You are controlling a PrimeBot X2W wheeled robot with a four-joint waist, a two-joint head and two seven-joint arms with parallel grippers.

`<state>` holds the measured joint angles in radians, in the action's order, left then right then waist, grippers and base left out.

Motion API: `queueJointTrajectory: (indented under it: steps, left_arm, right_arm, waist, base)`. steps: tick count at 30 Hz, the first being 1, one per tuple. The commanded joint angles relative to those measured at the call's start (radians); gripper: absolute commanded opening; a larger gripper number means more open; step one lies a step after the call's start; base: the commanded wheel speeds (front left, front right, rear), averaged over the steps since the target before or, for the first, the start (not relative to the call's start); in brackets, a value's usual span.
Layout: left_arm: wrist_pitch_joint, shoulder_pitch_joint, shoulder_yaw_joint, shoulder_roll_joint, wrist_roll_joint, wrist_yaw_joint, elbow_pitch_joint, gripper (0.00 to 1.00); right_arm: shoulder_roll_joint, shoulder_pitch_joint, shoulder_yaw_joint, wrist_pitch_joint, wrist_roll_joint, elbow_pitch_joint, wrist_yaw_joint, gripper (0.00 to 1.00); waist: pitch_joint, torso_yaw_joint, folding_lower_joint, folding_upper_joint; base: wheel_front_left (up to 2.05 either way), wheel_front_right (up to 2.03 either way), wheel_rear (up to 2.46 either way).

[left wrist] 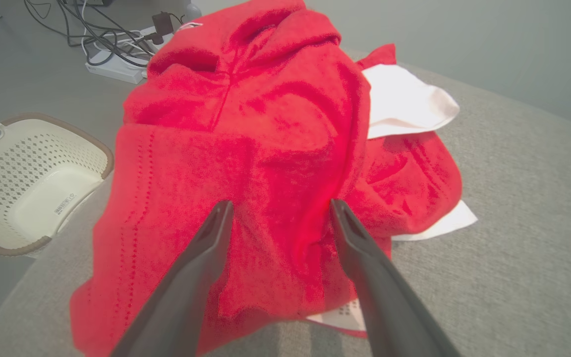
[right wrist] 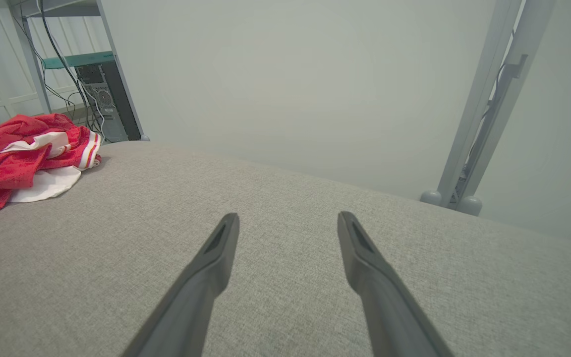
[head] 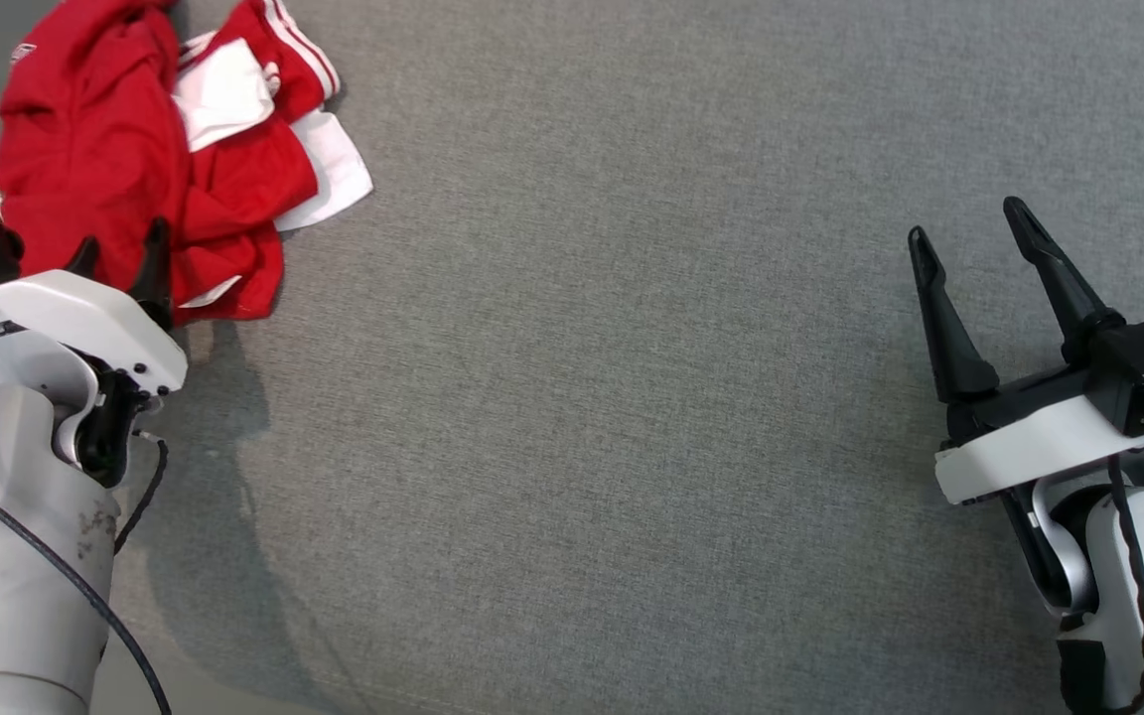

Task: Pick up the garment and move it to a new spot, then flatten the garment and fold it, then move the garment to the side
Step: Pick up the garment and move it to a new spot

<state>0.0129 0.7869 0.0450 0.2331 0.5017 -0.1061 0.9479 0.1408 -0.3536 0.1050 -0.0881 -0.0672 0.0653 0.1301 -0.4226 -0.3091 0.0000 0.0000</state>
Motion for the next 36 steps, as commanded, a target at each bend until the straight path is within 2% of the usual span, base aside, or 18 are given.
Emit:
queueJointTrajectory:
  steps: [1,4,5,6,13,19,30,36]
  left_arm:
    - [-0.014,0.029,-0.006,0.014,0.006,-0.006,0.024,1.00]
    - [-0.044,0.055,-0.015,0.022,0.015,-0.007,0.079,1.00]
    - [-0.071,0.073,-0.013,0.035,0.008,-0.006,0.102,0.11]
    - [-0.083,0.079,-0.012,0.037,0.007,-0.007,0.114,0.00]
    - [-0.226,0.113,0.000,0.067,-0.021,0.003,0.132,0.00]
    - [-0.273,0.099,-0.001,0.100,-0.052,0.018,0.060,0.00]
    - [-0.277,-0.052,-0.052,0.128,-0.110,0.075,-0.306,0.00]
    - [-0.270,-0.202,-0.057,0.117,-0.132,0.129,-0.568,0.00]
  right_arm:
    - [0.009,-0.017,0.000,0.003,0.001,-0.007,0.001,1.00]
    - [0.016,-0.025,-0.001,0.001,0.001,-0.007,0.001,1.00]
    - [0.018,-0.027,-0.003,0.001,0.001,-0.007,0.001,1.00]
    - [0.018,-0.029,-0.003,0.002,0.001,-0.006,0.001,1.00]
    - [0.011,-0.020,-0.013,-0.007,0.002,0.005,0.001,1.00]
    - [-0.004,0.021,-0.024,-0.021,-0.006,0.026,0.001,1.00]
    - [-0.039,0.096,-0.049,-0.045,-0.016,0.039,0.001,1.00]
    - [-0.059,0.131,-0.067,-0.050,-0.019,0.024,0.001,1.00]
  waist:
    - [-0.043,0.032,0.0000,0.0000]
    - [-0.056,0.036,0.0000,0.0000]
    - [-0.060,0.036,0.0000,0.0000]
    - [-0.061,0.036,0.0000,0.0000]
    - [-0.025,0.027,0.0000,0.0000]
    - [0.055,0.016,0.0000,0.0000]
    - [0.211,0.027,0.0000,0.0000]
    - [0.265,0.048,0.0000,0.0000]
  base:
    - [0.00,0.00,0.00]
    - [0.00,0.00,0.00]
    - [0.00,0.00,0.00]
    - [0.00,0.00,0.00]
    - [0.00,0.00,0.00]
    - [0.00,0.00,0.00]
    - [0.00,0.00,0.00]
    - [0.00,0.00,0.00]
